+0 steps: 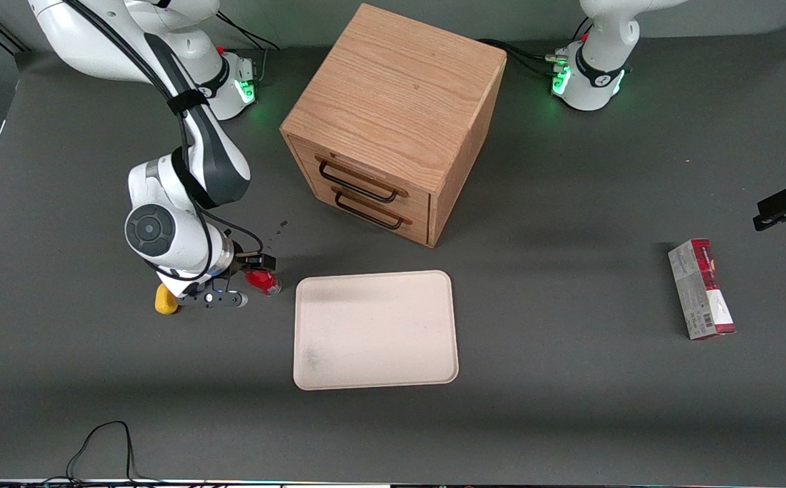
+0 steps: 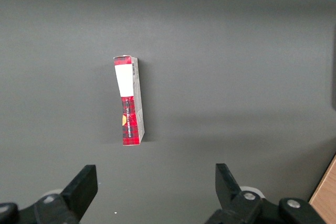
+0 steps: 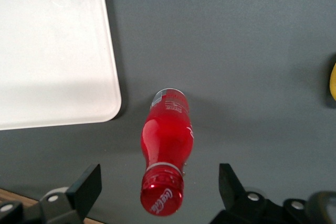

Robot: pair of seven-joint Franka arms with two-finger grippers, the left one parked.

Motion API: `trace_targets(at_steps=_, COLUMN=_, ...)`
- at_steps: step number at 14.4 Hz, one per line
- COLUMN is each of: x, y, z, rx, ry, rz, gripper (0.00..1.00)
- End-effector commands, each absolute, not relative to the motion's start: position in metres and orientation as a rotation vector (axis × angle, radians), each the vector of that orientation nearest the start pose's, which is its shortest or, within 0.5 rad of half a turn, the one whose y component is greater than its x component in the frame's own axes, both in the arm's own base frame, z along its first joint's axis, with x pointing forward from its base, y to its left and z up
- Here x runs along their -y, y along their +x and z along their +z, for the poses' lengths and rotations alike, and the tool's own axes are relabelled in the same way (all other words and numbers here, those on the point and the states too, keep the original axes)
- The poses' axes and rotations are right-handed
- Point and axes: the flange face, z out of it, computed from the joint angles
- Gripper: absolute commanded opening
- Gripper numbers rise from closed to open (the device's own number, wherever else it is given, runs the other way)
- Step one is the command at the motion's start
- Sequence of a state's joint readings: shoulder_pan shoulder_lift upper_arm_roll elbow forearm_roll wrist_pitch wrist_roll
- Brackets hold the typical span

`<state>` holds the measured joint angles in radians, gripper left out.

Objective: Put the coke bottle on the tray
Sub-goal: 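Close the right gripper around the bottle's body and lift it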

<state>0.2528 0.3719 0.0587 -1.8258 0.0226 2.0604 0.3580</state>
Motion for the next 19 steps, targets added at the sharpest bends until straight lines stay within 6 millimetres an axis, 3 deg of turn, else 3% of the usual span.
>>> trace_targets(at_steps=1, x=-0.191, y=0.585, z=0.329, rx=-0.087, ry=-3.153, rz=0.195, gripper=0.66)
trace_targets(at_steps=2, x=-0.190, y=0.585, z=0.330, rx=-0.092, ry=-3.153, rz=0.199, gripper=0.43)
trace_targets(at_steps=3, x=-0.191, y=0.584, z=0.332, rx=-0.087, ry=-3.153, rz=0.197, gripper=0.26)
trace_targets(at_steps=5, x=-0.190, y=0.583, z=0.331, rx=-0.089, ry=-3.154, rz=0.201, gripper=0.00)
trace_targets(at_steps=9, x=-0.192, y=0.582, z=0.334, rx=-0.097, ry=-3.156, rz=0.198, gripper=0.00)
trace_targets(at_steps=11, x=-0.201, y=0.582, z=0.346, rx=-0.071, ry=-3.181, rz=0.186, gripper=0.00)
trace_targets(at_steps=13, x=-0.200, y=0.593, z=0.382, rx=-0.083, ry=-3.191, rz=0.223, gripper=0.00)
trace_targets(at_steps=15, x=-0.196, y=0.608, z=0.432, rx=-0.104, ry=-3.185, rz=0.217, gripper=0.00)
trace_targets(at_steps=19, x=-0.173, y=0.624, z=0.522, rx=-0.177, ry=-3.157, rz=0.262, gripper=0.00)
